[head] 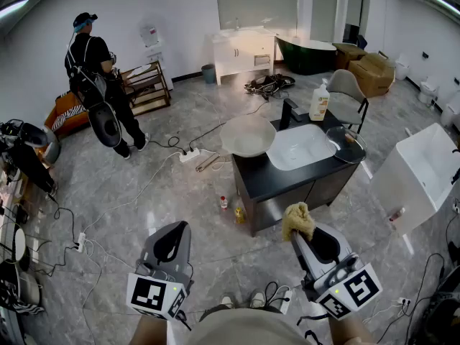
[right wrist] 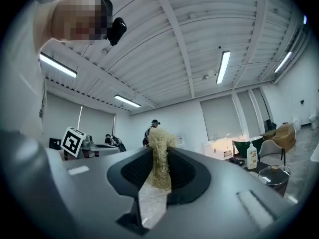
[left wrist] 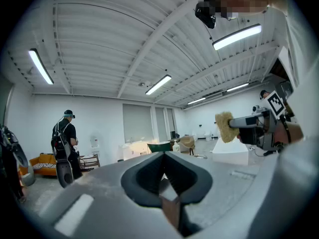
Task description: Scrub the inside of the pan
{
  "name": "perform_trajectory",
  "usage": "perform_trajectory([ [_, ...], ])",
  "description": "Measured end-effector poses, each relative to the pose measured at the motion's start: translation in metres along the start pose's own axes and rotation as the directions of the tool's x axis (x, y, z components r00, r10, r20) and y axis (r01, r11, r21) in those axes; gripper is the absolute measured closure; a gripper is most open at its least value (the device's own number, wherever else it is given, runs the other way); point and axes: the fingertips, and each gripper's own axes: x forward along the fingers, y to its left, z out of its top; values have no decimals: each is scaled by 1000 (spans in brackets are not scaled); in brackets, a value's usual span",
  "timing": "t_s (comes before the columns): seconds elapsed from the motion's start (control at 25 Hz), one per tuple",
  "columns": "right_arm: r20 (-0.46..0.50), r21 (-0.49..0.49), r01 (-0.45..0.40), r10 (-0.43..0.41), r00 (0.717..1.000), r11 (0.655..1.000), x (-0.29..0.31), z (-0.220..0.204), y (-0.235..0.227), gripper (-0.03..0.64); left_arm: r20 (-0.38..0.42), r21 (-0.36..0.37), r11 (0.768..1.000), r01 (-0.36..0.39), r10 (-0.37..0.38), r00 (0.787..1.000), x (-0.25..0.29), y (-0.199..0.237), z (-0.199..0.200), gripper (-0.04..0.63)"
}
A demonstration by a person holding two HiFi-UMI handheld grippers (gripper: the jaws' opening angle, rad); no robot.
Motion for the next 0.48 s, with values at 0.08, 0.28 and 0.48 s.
perform_trajectory([
  [0.08,12,11,14,-14,1000,1000,-1,1,-6,527,0,1,1000,2,-2,1000,2,-3,-1,593],
  [0.28,10,40,26,-27,1000,999,-4,-4,-15,525,-7,2,1000,10,-10,1000,8,-11,-3,594],
  [0.48,-3,44,17,-17,1000,999,-6,-6,-22,523,-5,4,1000,15,-14,1000,16,-17,-1,594],
])
